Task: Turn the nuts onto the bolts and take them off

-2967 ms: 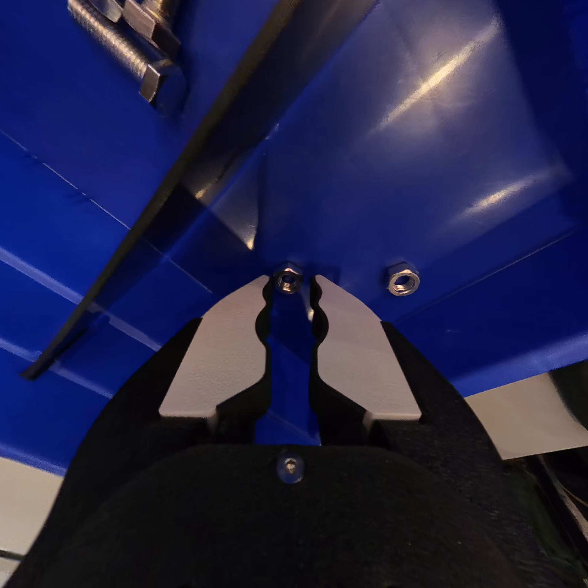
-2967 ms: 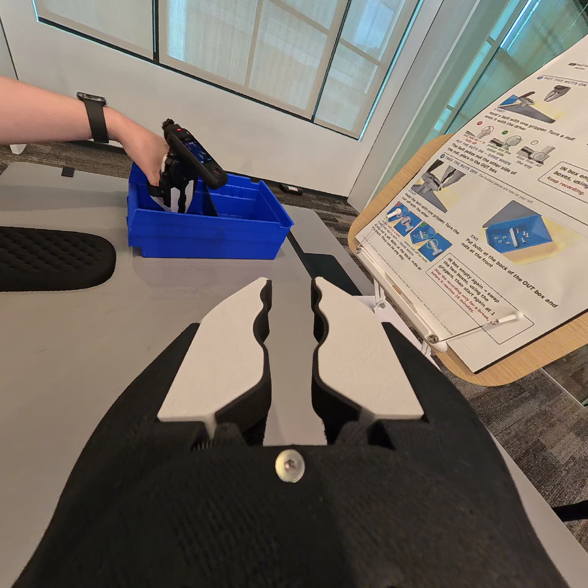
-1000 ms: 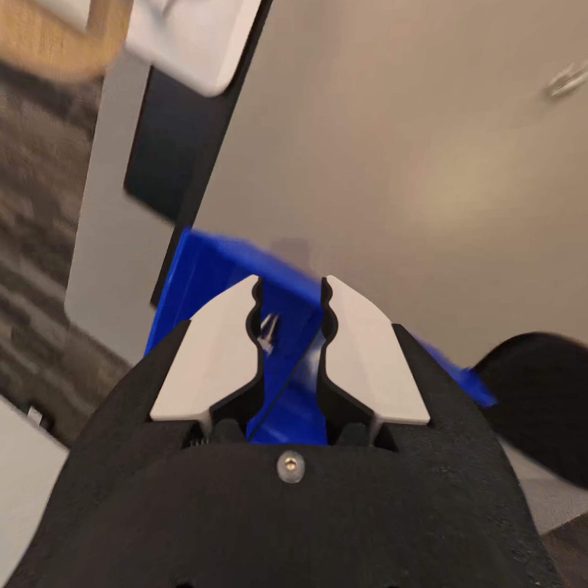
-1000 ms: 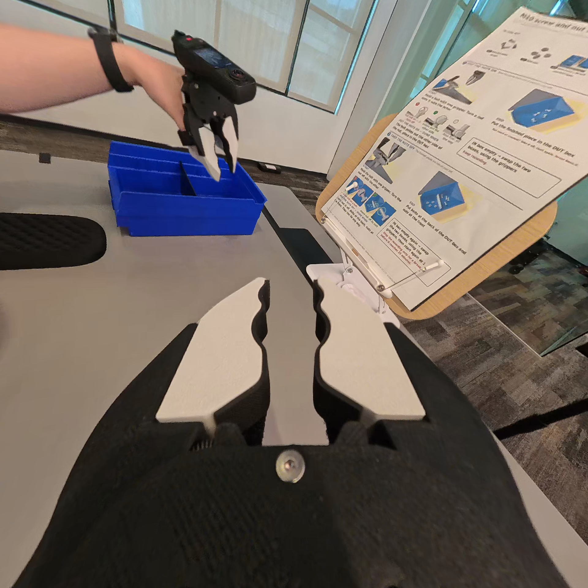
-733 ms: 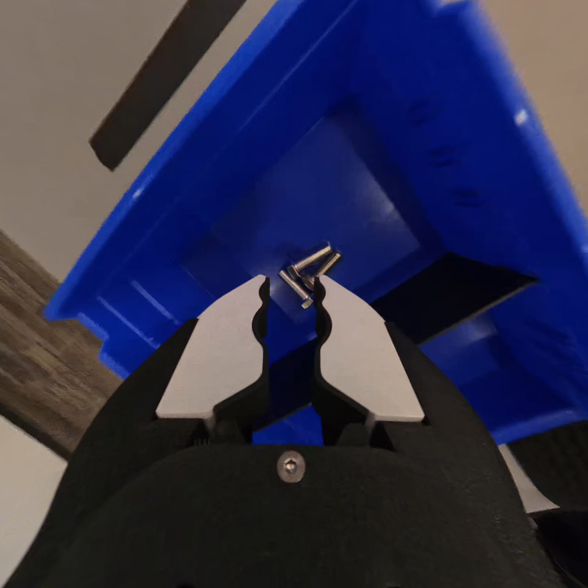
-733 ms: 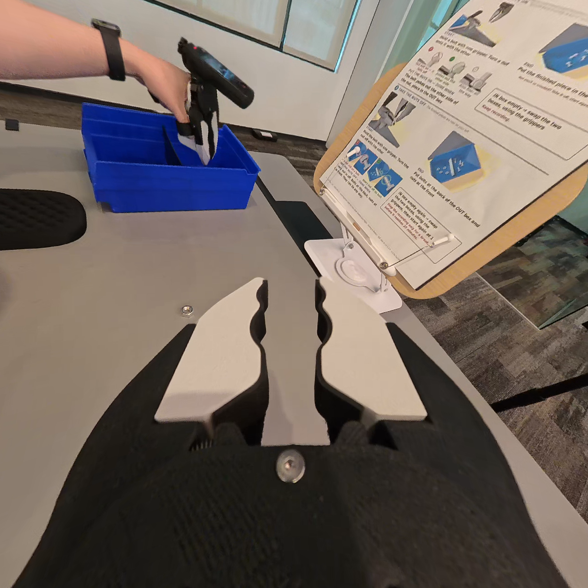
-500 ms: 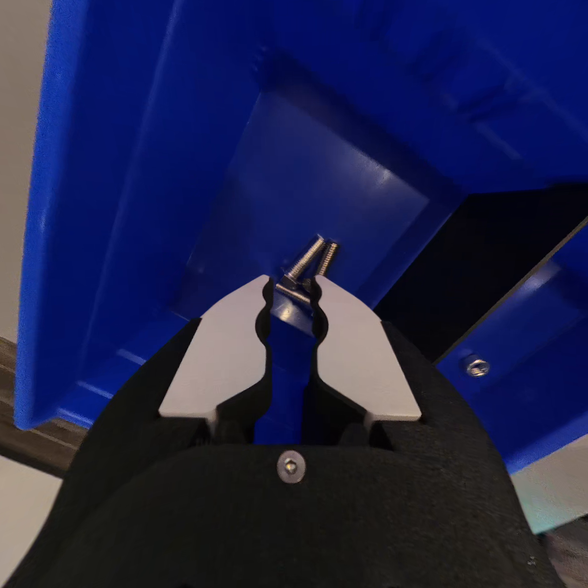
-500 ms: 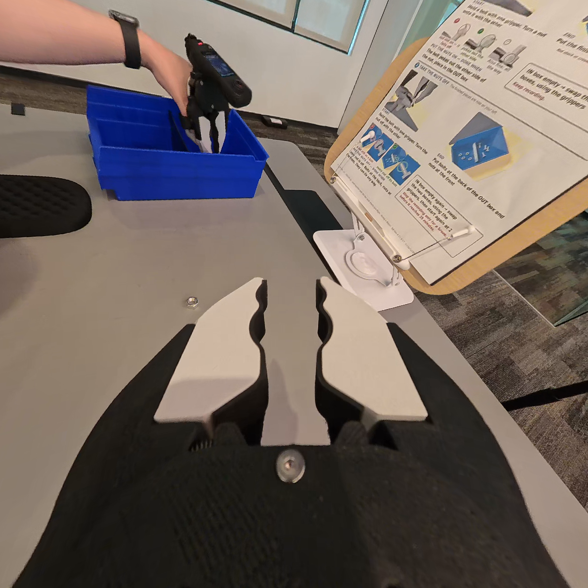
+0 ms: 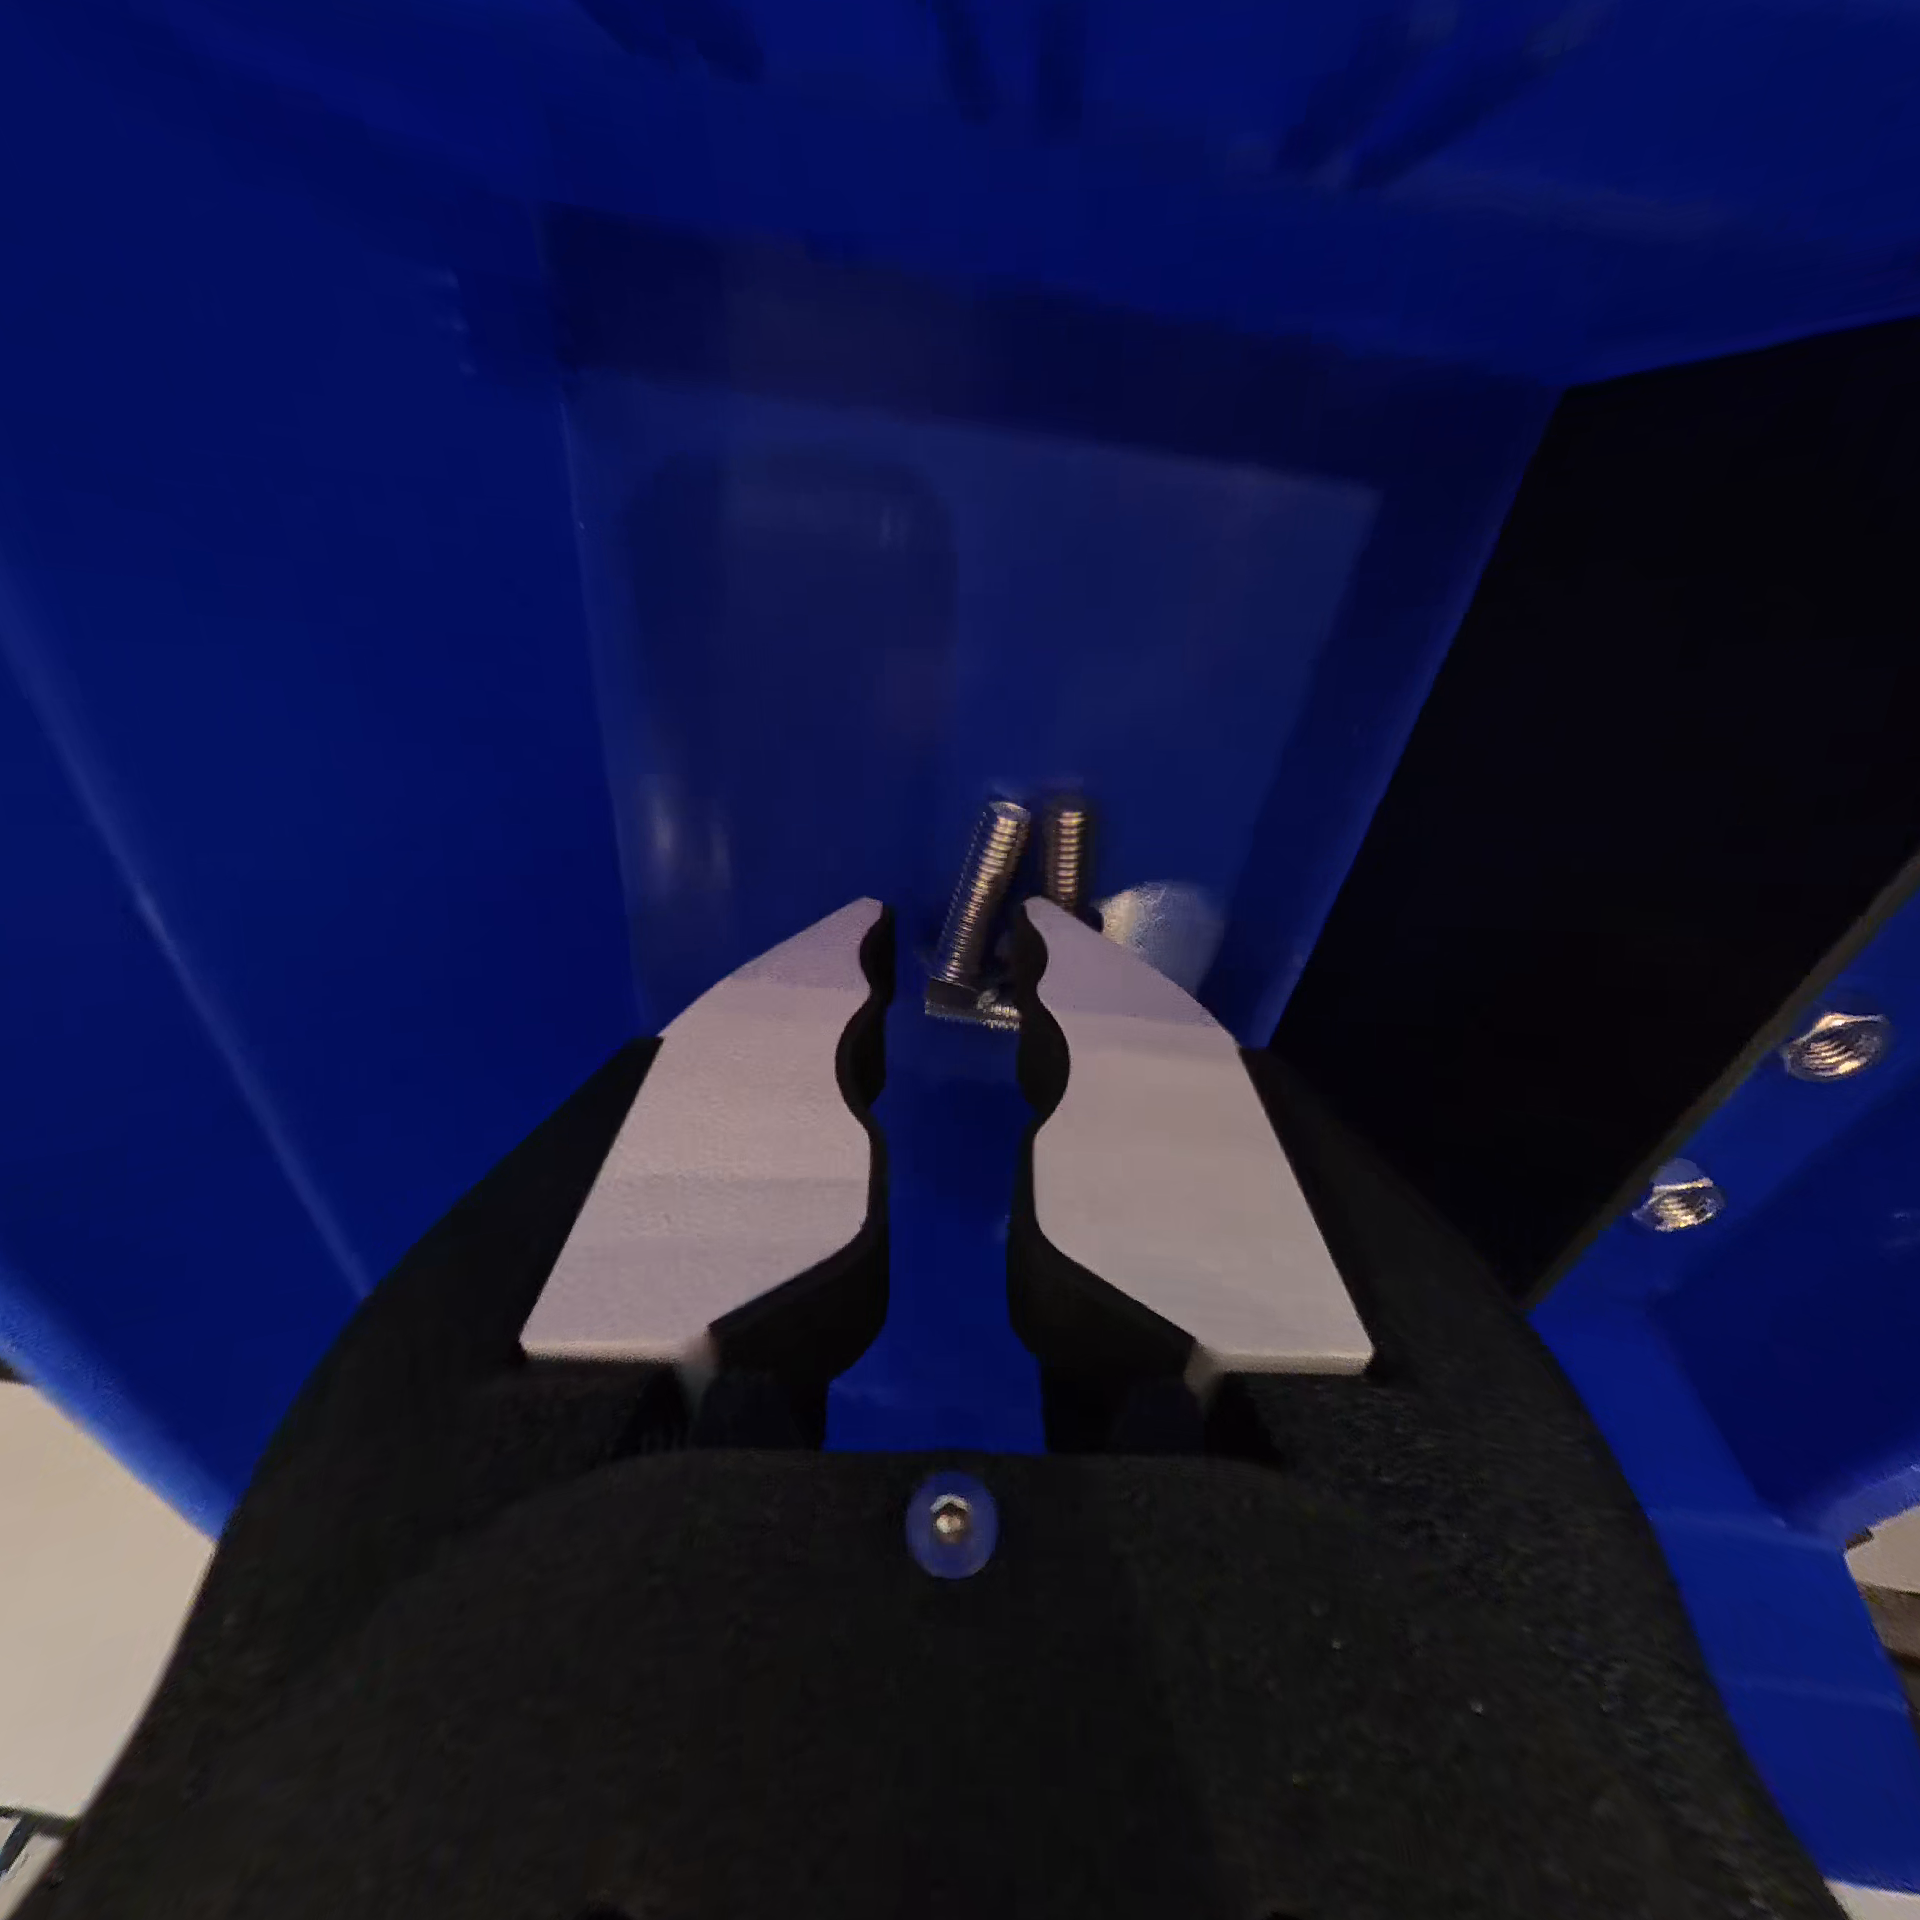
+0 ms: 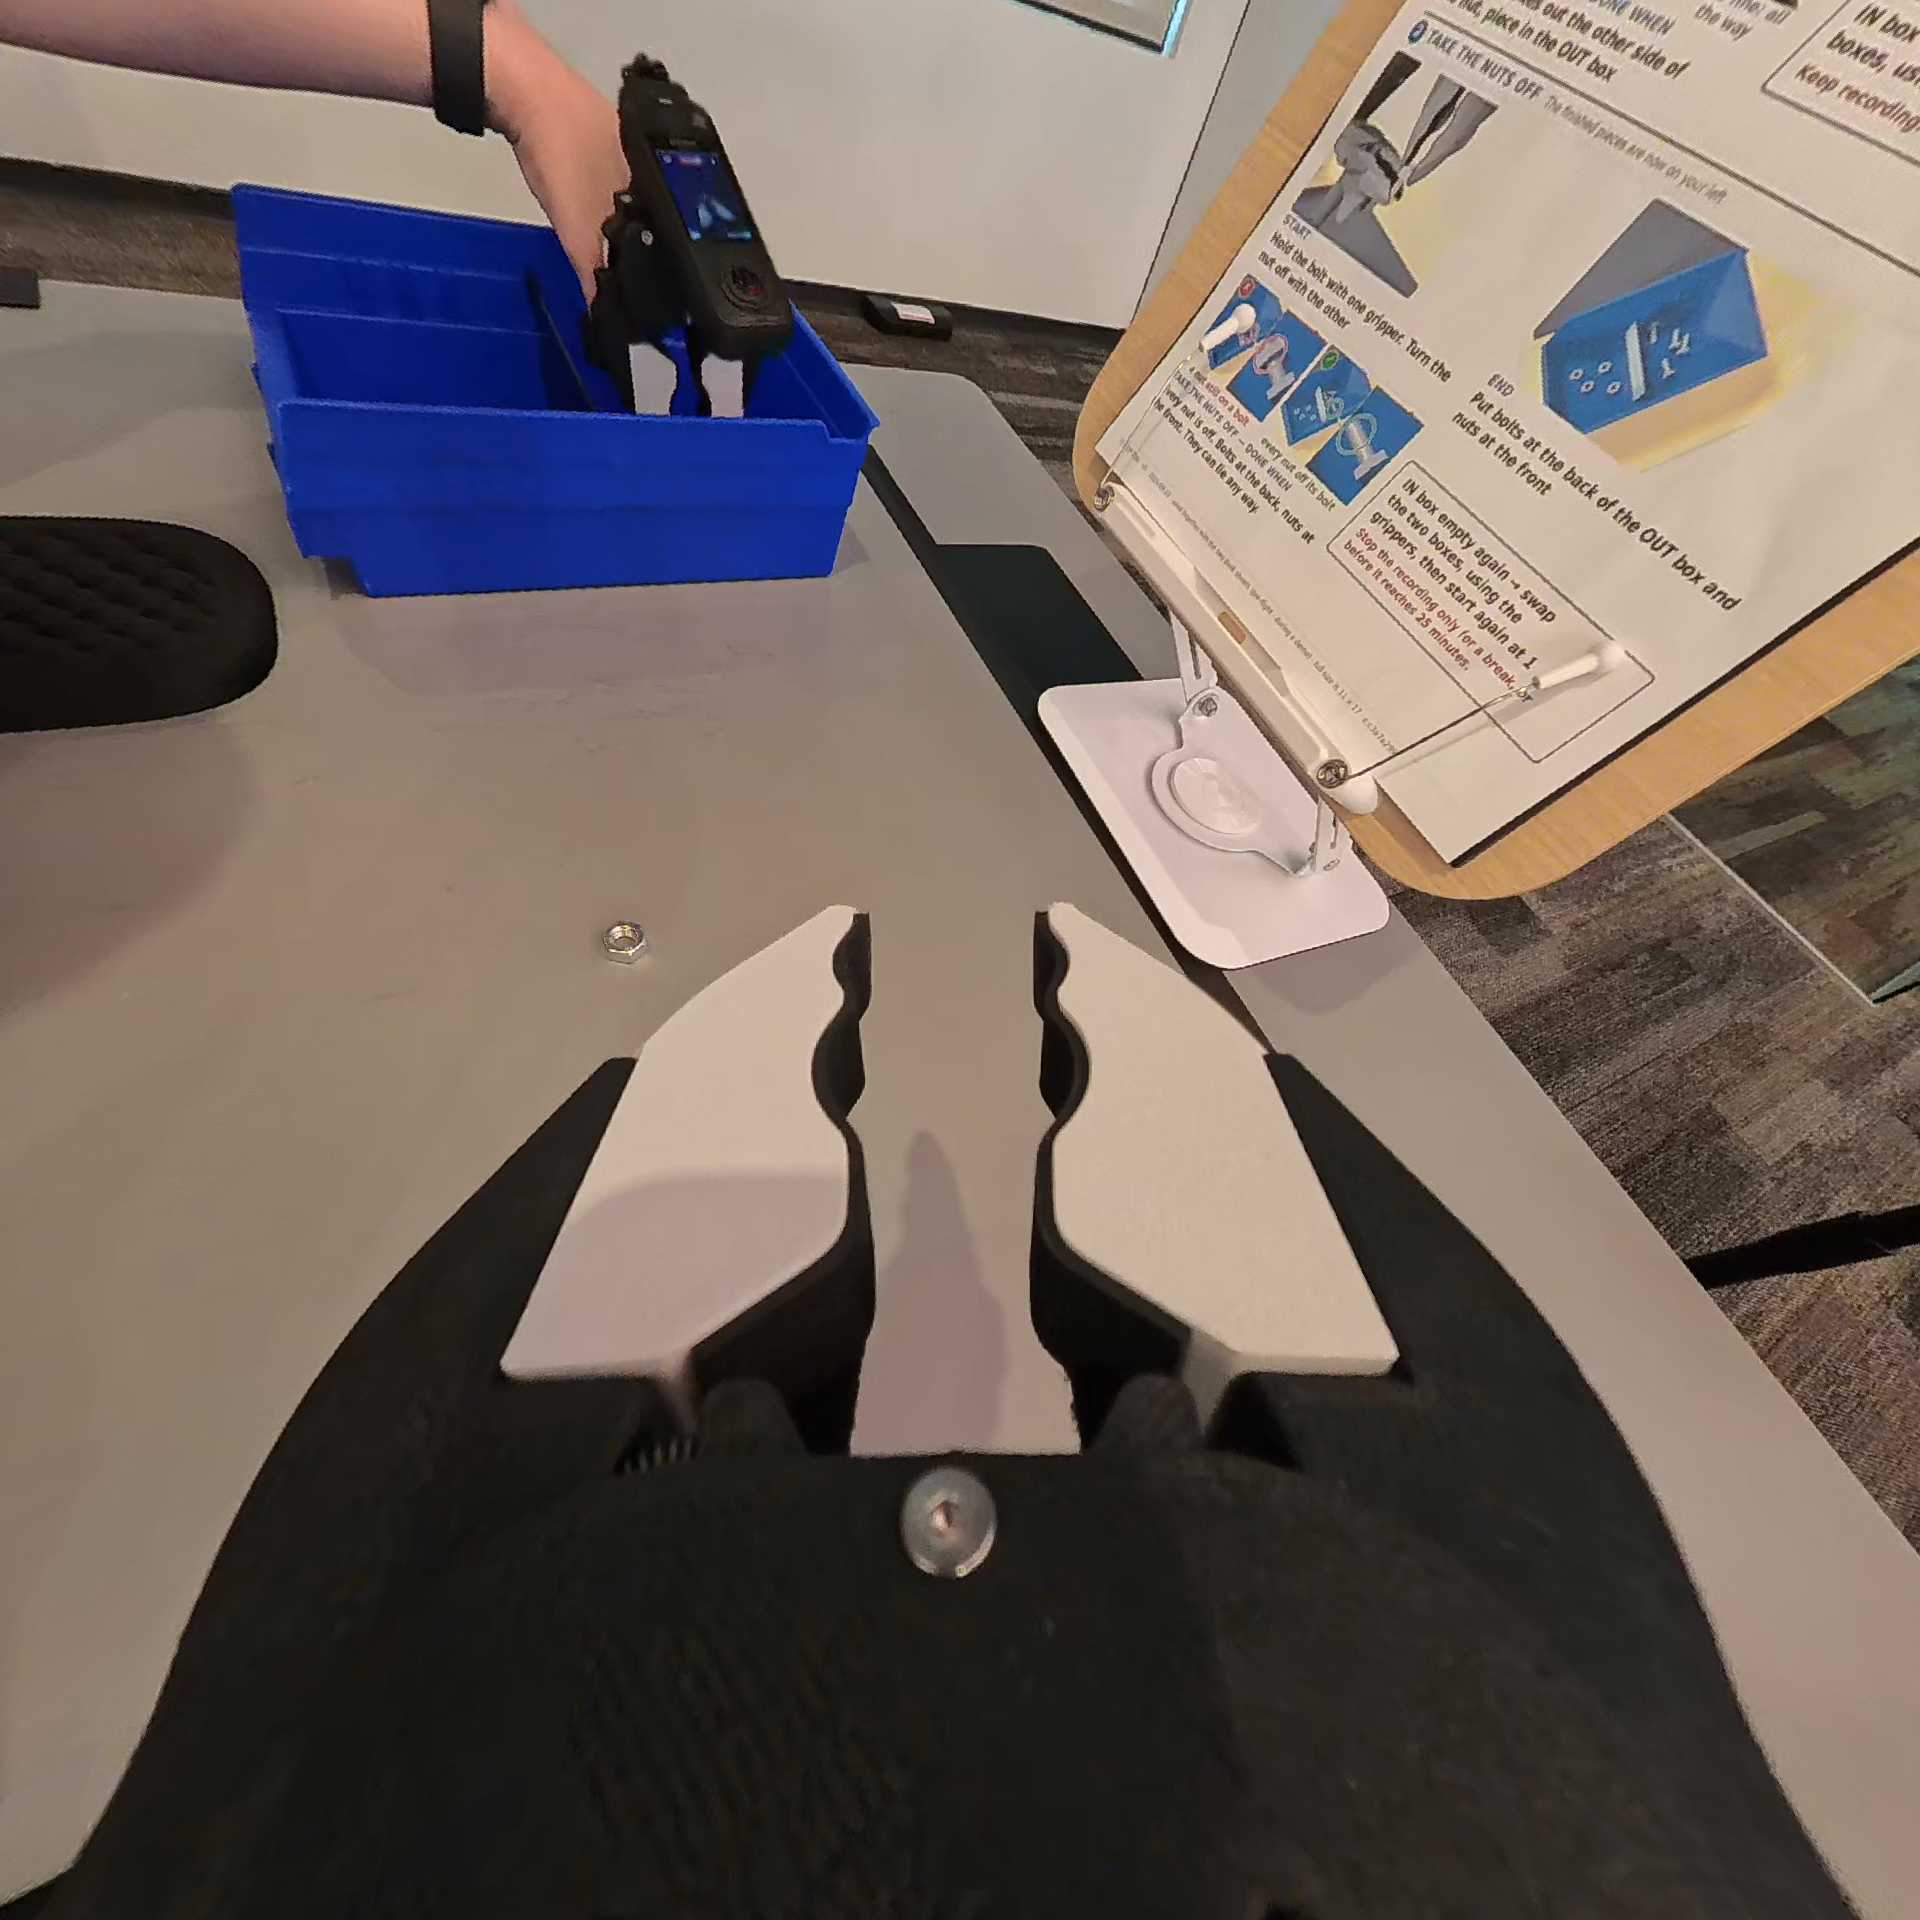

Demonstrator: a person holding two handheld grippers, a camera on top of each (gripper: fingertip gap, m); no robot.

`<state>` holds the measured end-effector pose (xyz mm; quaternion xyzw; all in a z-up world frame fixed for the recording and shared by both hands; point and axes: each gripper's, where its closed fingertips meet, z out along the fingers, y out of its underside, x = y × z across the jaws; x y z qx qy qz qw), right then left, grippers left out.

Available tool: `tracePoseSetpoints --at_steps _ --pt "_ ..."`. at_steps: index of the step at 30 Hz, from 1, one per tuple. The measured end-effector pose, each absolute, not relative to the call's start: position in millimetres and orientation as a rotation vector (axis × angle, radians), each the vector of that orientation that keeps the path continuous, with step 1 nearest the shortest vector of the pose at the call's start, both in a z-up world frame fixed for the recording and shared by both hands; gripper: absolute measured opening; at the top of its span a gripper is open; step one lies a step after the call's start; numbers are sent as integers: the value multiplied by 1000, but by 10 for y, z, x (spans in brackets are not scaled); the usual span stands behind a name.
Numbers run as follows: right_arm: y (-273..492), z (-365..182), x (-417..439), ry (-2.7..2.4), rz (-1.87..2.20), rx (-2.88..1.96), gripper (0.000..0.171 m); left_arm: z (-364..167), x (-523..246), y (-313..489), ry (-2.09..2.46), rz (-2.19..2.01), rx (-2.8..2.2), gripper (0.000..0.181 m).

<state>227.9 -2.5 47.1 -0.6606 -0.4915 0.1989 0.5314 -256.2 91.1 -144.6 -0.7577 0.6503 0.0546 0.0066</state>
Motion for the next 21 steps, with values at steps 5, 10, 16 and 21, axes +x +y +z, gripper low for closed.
tracePoseSetpoints --at_steps 5,10,16,21 --pt "-4 440 2273 -1174 490 -1585 30 -1536 -2602 876 2070 174 -2410 10" --pt "-14 475 2261 -1174 493 -1569 30 -1329 -2566 1017 1891 230 -2344 10" --pt "-85 815 2009 -1097 550 -1416 29 87 -1670 1019 1170 -255 -2065 10" --pt "-332 1119 1409 -979 840 -1271 29 704 -201 155 1098 -841 -1778 9"
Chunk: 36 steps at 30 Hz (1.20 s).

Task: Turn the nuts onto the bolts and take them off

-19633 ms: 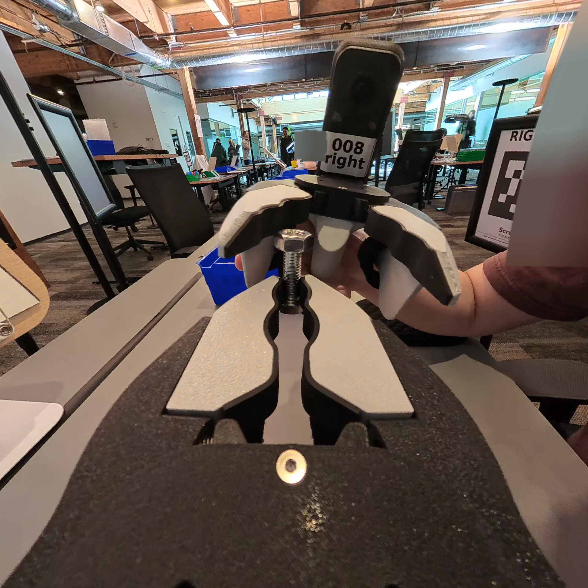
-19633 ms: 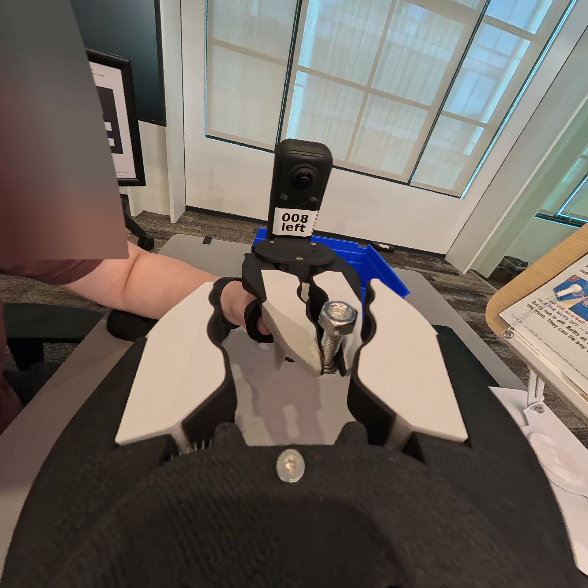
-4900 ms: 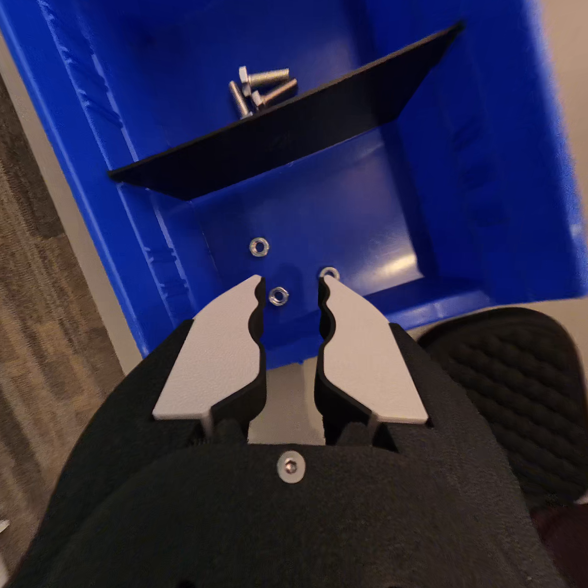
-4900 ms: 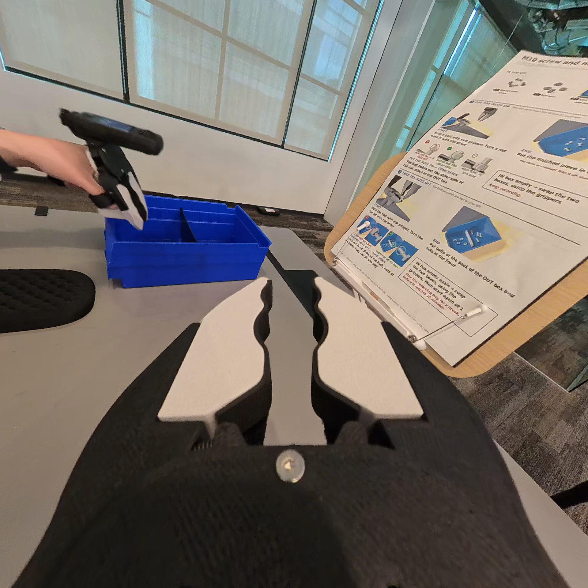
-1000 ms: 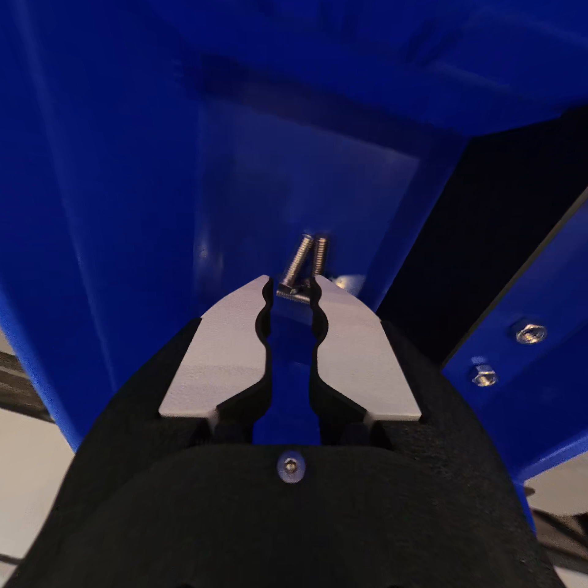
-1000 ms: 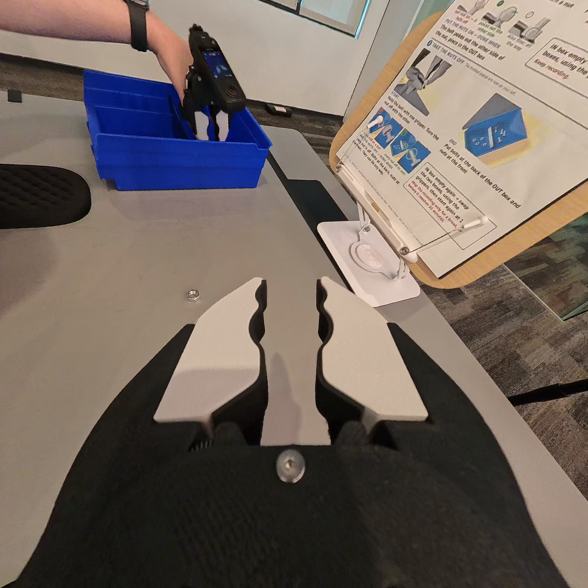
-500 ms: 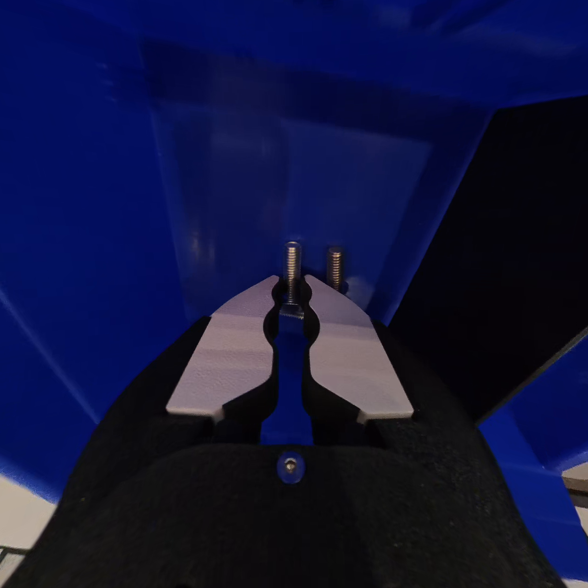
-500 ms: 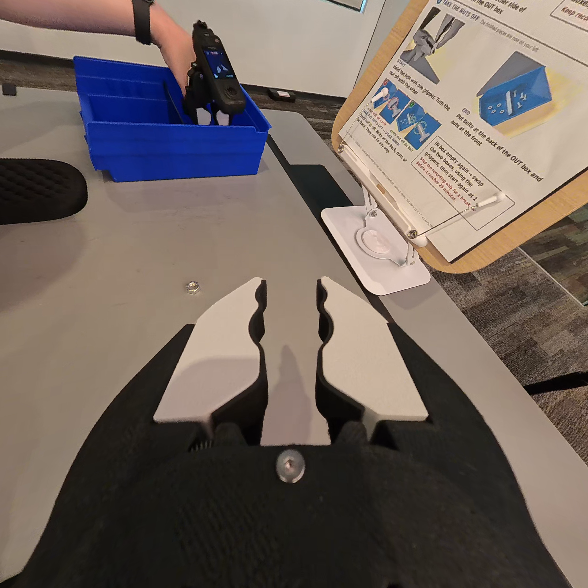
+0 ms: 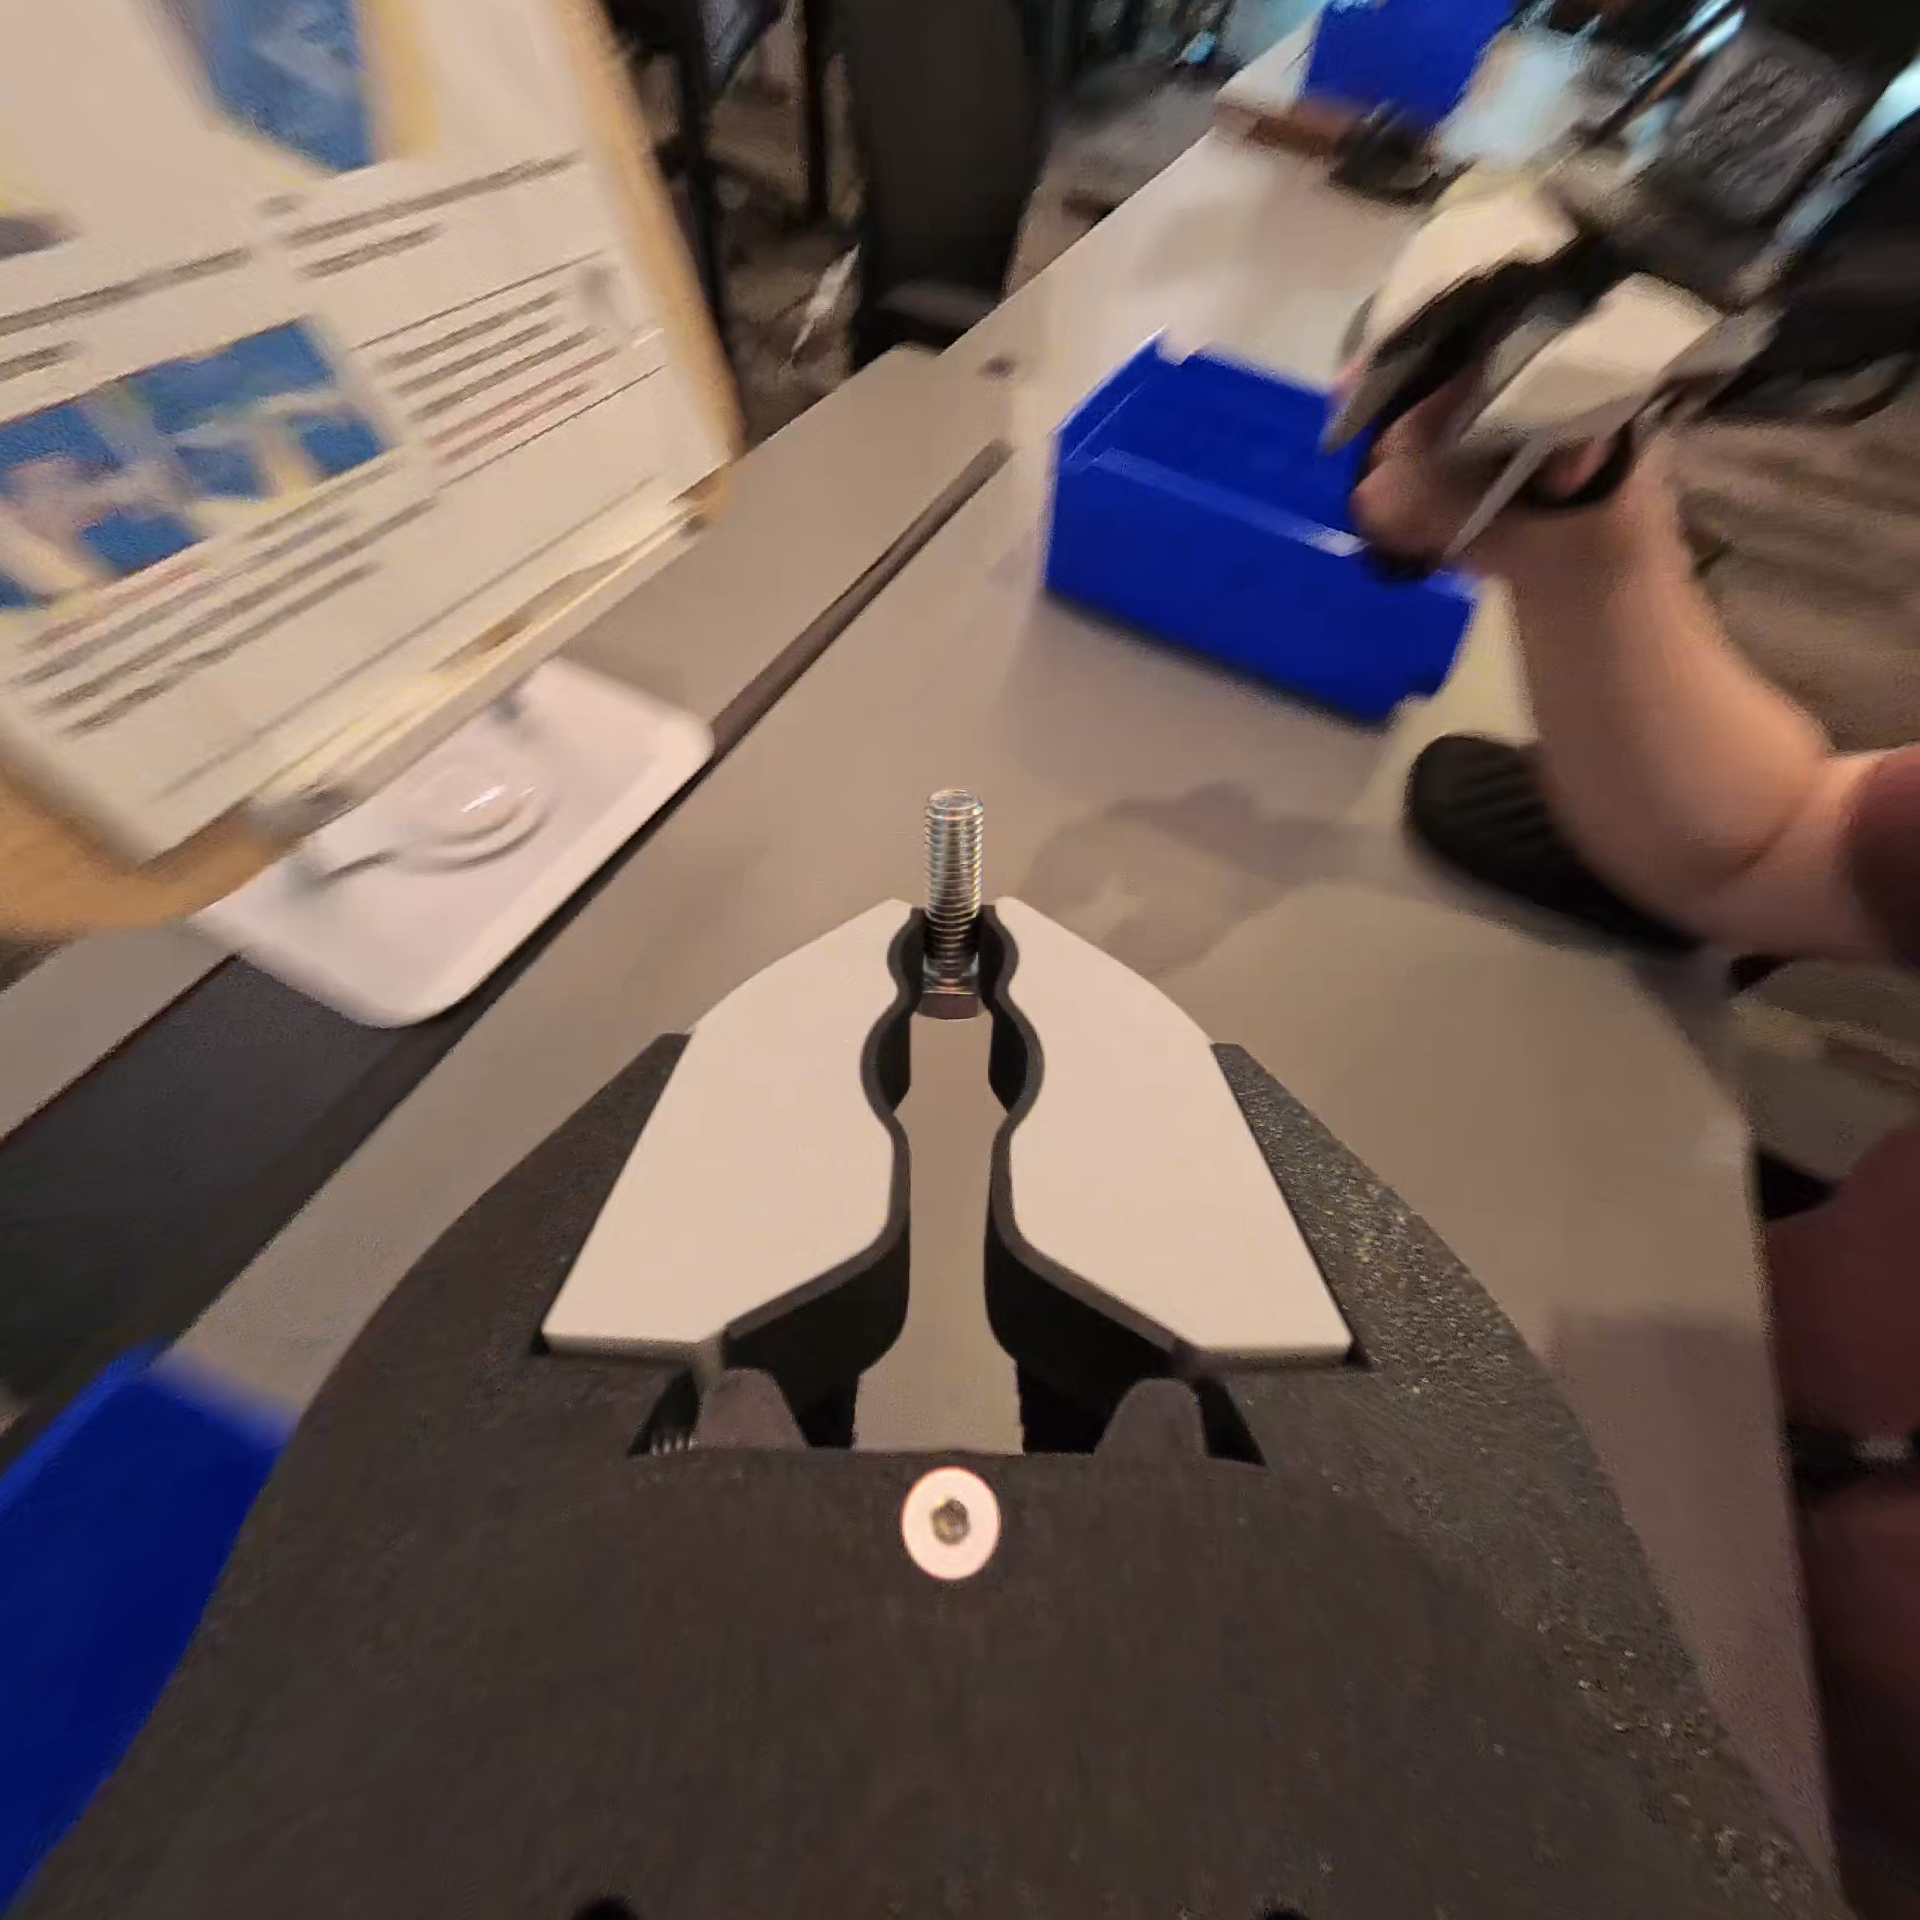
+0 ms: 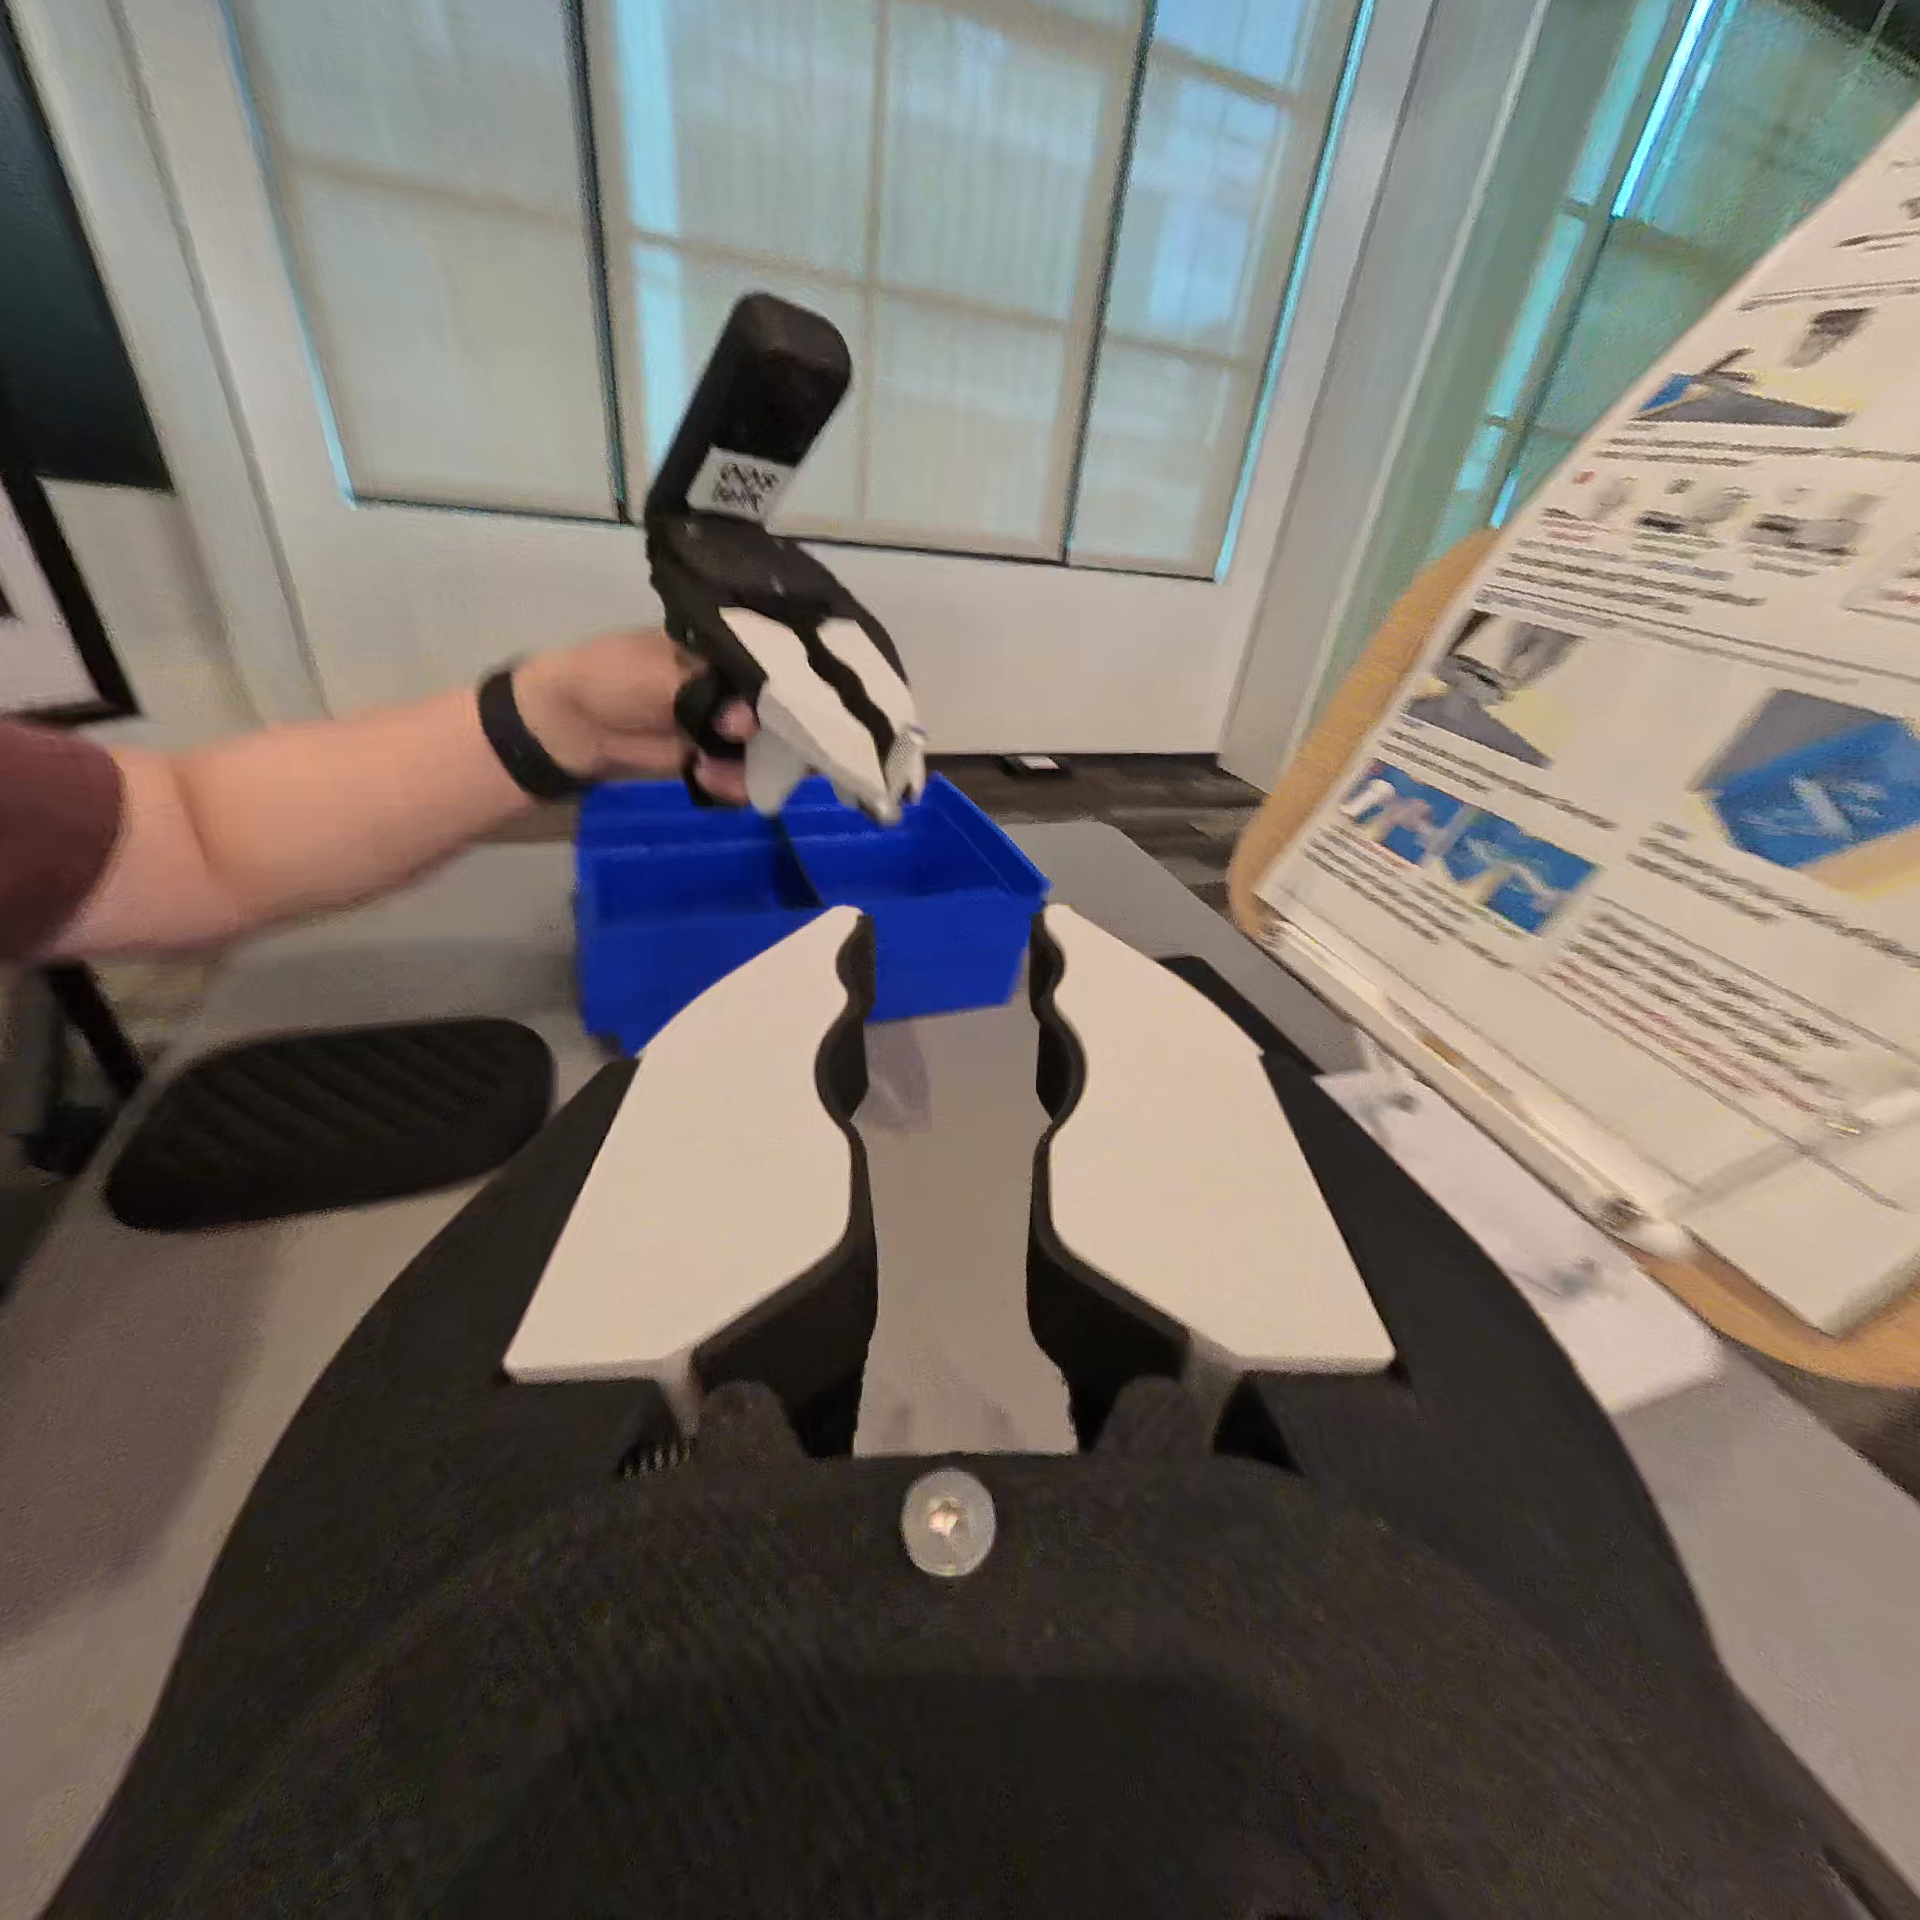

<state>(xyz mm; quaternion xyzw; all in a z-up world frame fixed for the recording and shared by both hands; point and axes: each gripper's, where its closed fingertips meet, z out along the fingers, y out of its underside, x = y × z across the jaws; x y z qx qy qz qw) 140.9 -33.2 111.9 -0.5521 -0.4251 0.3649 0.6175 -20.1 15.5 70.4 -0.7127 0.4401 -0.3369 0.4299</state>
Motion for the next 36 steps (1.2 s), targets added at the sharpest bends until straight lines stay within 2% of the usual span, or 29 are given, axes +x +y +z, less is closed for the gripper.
tracePoseSetpoints --at_steps 3,7,11,14,18,19,21,22,25,36 --pt "-451 1154 1180 -942 932 -1259 29 782 477 -255 1114 -1040 -1669 9" --pt "-533 1138 1104 -923 1068 -1306 30 824 977 -561 1166 -1152 -1590 9" --pt "-575 1100 1085 -940 1156 -1346 29 834 1184 -663 1201 -1172 -1575 9" --pt "-621 1066 1078 -975 1213 -1372 11 844 1254 -707 1222 -1167 -1563 9" --pt "-676 1077 1106 -981 1341 -1385 10 870 1281 -757 1235 -1203 -1548 9" --pt "-668 1072 1117 -977 1352 -1391 10 879 1277 -762 1227 -1226 -1552 11" --pt "-665 1078 1135 -975 1369 -1385 10 867 1259 -753 1217 -1255 -1585 37" --pt "-677 1097 1142 -973 1385 -1372 10 825 1243 -738 1224 -1243 -1606 43" --pt "-722 1103 1131 -1009 1378 -1353 10 709 1272 -770 1243 -1223 -1600 50" --pt "-986 943 1032 -1292 1301 -1249 10 498 1471 -1067 1377 -1203 -1491 30"
